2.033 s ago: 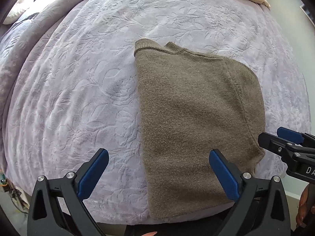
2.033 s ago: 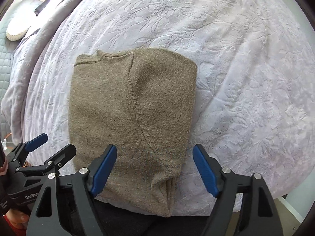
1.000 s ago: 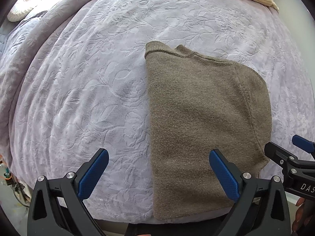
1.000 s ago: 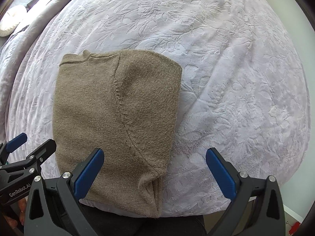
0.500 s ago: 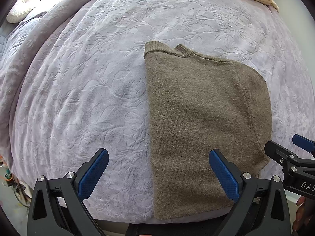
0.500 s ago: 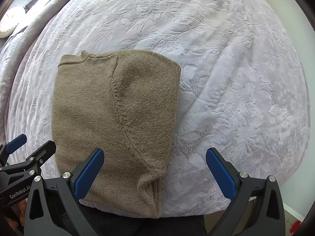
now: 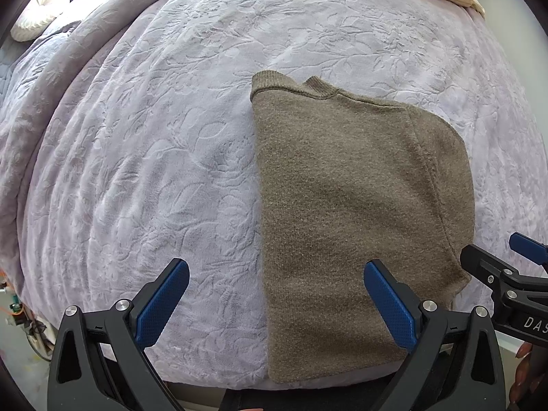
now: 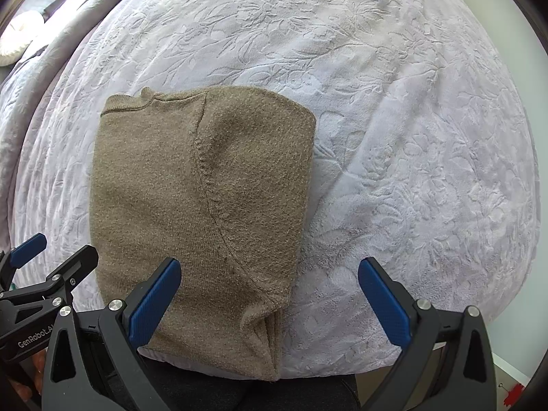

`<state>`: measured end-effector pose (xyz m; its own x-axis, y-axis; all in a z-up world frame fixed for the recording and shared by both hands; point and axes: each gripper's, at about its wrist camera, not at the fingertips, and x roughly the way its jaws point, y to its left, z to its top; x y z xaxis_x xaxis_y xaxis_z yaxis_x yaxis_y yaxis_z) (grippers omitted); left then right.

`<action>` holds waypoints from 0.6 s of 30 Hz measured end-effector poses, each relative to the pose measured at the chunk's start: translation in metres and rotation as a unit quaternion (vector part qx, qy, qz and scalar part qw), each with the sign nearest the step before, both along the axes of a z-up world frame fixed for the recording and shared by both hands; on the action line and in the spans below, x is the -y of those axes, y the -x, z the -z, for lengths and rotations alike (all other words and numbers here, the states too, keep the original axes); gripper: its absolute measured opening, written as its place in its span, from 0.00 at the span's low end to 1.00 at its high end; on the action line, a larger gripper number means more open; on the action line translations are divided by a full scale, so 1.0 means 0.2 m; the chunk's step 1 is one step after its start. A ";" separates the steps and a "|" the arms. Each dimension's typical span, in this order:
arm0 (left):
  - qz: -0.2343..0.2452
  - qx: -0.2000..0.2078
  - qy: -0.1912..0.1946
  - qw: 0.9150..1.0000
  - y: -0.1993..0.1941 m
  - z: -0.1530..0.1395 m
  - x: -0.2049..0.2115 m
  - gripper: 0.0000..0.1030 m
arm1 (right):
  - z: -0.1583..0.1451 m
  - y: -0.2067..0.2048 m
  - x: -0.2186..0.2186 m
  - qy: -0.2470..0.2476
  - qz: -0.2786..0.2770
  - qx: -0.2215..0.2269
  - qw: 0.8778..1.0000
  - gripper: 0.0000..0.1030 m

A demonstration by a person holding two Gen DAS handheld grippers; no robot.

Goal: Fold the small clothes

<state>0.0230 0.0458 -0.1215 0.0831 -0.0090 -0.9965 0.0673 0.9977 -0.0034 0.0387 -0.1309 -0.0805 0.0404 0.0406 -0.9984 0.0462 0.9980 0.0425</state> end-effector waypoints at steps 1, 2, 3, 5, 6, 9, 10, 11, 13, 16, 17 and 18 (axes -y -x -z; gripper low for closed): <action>0.000 0.000 0.000 1.000 0.00 0.00 0.00 0.99 | 0.00 0.00 0.00 0.000 0.000 0.000 1.000 1.00; 0.001 0.000 0.000 1.000 0.00 0.00 0.00 0.99 | 0.00 0.00 0.00 -0.001 0.001 0.000 1.000 1.00; 0.001 -0.001 0.000 1.000 0.00 0.00 0.00 0.99 | 0.00 0.00 0.00 0.000 0.000 0.000 1.000 1.00; 0.003 -0.001 -0.001 1.000 0.00 0.00 0.00 0.99 | 0.00 0.00 0.00 -0.001 0.000 -0.001 1.000 1.00; 0.003 -0.001 -0.001 1.000 0.00 0.00 0.00 0.99 | 0.01 0.00 0.00 -0.001 0.000 -0.002 1.000 1.00; 0.005 -0.001 -0.002 1.000 0.00 0.00 0.00 0.99 | 0.01 0.01 -0.01 -0.001 0.000 -0.001 1.000 1.00; 0.005 -0.001 -0.002 1.000 0.00 0.00 0.00 0.99 | 0.01 0.01 -0.01 -0.001 0.000 -0.001 1.000 1.00; 0.005 -0.001 -0.002 1.000 0.00 0.00 0.00 0.99 | 0.01 0.00 -0.01 -0.001 0.000 -0.001 1.000 1.00; 0.005 -0.001 -0.003 1.000 0.00 0.00 0.00 0.99 | 0.01 0.00 -0.01 -0.001 0.000 -0.001 1.000 1.00; 0.008 0.001 -0.006 1.000 0.00 0.00 0.00 0.99 | 0.01 0.00 -0.01 -0.001 0.000 -0.002 1.000 1.00; 0.007 0.001 -0.005 1.000 0.00 0.00 0.00 0.99 | 0.01 0.00 0.00 -0.001 0.000 -0.001 1.000 1.00; 0.007 0.002 -0.005 1.000 -0.01 0.00 0.00 0.99 | 0.01 0.00 0.00 -0.001 -0.001 -0.001 1.000 1.00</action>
<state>0.0242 0.0458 -0.1211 0.0861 -0.0011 -0.9963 0.0821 0.9966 0.0060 0.0389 -0.1300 -0.0818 0.0377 0.0424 -0.9984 0.0453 0.9980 0.0441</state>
